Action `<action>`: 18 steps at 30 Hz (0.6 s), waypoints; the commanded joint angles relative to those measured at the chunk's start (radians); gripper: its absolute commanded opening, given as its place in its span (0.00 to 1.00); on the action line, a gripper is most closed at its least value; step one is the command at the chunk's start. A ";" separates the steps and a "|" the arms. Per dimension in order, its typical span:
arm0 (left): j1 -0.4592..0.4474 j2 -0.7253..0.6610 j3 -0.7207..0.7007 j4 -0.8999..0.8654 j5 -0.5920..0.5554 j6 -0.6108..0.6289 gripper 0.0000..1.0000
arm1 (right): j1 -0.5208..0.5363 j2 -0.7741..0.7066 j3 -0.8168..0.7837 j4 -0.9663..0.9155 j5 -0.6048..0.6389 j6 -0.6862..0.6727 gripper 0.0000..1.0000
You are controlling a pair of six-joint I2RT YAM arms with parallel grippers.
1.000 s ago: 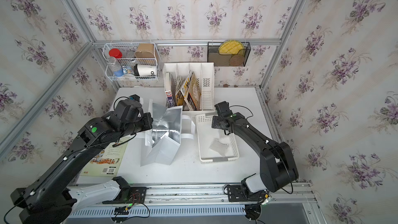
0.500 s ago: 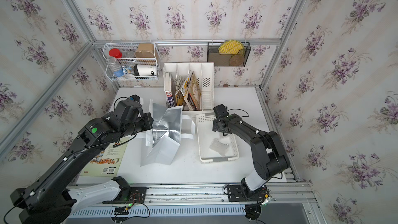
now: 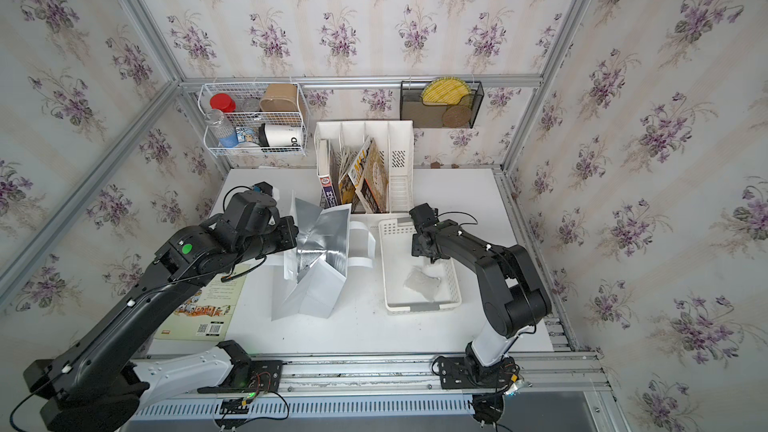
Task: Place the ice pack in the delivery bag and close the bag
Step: Pick up the ice pack from the bin.
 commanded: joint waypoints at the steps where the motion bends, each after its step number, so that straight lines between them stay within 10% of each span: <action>1: 0.001 0.008 0.009 0.024 0.010 0.000 0.00 | -0.001 0.017 -0.004 -0.001 0.002 0.020 0.73; 18: 0.000 0.007 0.009 0.029 0.013 -0.001 0.00 | 0.000 0.060 -0.039 0.053 -0.094 0.059 0.65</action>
